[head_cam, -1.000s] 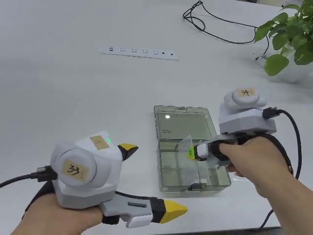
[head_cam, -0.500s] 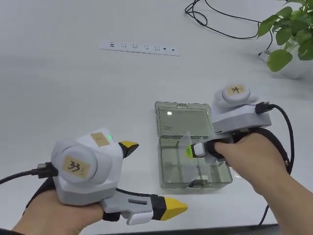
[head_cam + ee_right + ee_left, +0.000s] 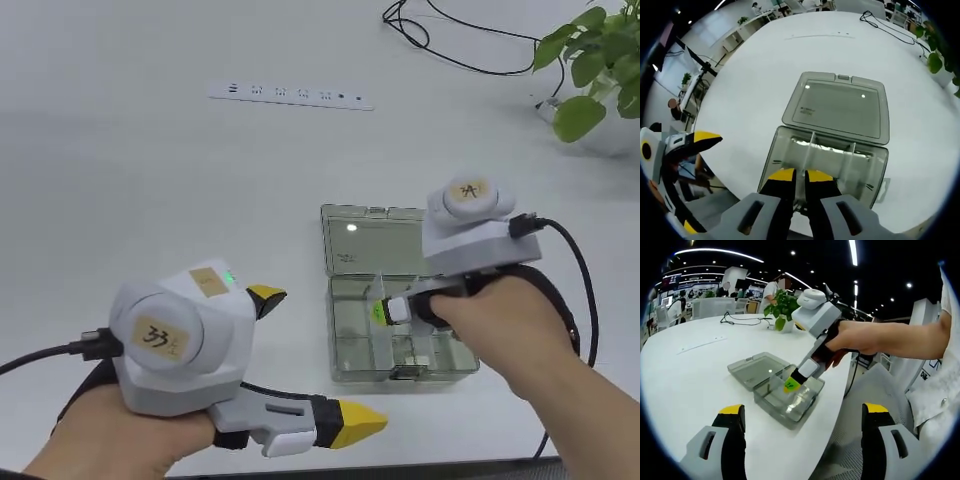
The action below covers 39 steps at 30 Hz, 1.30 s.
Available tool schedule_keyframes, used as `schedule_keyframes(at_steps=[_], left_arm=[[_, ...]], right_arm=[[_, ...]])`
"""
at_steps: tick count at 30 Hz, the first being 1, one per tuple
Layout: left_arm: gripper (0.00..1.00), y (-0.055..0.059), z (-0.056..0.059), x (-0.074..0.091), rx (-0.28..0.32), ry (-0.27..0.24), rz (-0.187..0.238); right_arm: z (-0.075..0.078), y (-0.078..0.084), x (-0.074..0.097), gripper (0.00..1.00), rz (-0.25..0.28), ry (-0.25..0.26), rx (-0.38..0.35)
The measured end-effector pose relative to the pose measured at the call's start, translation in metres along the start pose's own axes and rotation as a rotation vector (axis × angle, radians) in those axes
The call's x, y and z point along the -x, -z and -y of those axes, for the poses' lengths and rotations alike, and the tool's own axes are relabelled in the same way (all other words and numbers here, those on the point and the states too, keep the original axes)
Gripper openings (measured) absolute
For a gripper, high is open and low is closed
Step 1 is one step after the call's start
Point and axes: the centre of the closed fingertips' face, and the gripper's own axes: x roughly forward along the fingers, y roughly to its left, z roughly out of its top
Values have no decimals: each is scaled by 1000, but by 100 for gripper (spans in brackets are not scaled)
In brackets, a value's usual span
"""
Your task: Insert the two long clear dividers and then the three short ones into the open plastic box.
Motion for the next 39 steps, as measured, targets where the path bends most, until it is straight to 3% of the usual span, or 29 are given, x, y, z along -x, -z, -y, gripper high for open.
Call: schedule_keyframes(at_steps=[16, 23, 27, 39], left_arm=[[99, -2, 1, 0, -3, -6, -5], [99, -4, 2, 2, -4, -16, -8], [98, -5, 1, 5, -6, -29, -9], [98, -12, 7, 12, 2, -70, 0]], right_arm=[[1, 3, -9, 9, 29, -44, -39], [-1, 3, -7, 10, 57, -90, -43], [-4, -2, 0, 11, 100, -145, -85], [-6, -16, 35, 20, 192, -242, -106]])
